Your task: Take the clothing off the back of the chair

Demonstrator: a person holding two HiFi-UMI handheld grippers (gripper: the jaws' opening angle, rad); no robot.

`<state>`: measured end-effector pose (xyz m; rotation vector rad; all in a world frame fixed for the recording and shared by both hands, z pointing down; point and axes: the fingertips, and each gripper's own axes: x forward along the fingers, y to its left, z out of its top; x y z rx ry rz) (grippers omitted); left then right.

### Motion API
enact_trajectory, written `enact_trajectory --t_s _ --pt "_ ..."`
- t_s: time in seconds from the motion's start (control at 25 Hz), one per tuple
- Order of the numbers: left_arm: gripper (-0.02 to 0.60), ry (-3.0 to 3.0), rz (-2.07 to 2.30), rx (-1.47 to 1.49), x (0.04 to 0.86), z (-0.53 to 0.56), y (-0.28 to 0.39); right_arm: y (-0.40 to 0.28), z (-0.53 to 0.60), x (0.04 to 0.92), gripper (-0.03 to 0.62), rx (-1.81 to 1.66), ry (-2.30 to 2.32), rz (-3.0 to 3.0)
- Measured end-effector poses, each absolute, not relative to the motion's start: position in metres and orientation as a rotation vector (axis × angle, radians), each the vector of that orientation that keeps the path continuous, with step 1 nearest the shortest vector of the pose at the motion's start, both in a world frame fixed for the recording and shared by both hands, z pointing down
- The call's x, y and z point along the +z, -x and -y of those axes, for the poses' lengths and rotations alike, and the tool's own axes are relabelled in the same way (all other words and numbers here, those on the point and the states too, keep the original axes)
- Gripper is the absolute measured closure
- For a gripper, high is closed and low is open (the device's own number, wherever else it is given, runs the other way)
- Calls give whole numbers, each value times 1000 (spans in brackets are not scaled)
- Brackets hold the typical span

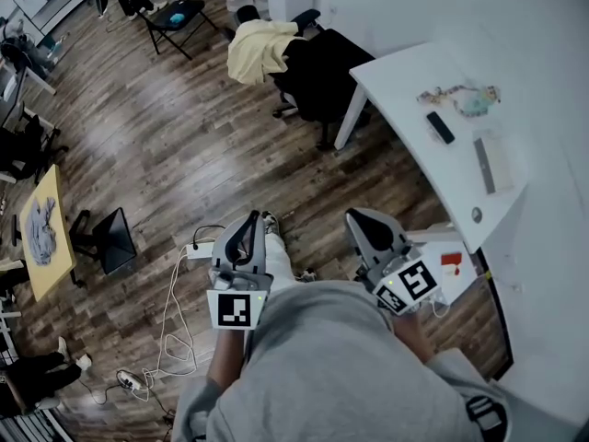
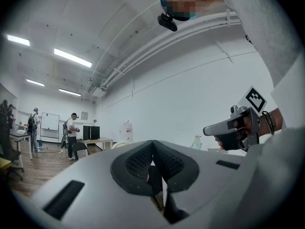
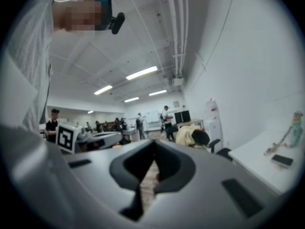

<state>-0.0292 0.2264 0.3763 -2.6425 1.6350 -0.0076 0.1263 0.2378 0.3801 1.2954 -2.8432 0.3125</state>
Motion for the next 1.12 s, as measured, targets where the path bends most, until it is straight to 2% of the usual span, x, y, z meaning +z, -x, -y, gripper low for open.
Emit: enact_trajectory --t_s 1.12 --pt "548 2741 -1488 9 381 4 68 -84 -41 378 560 323 -1457 2708"
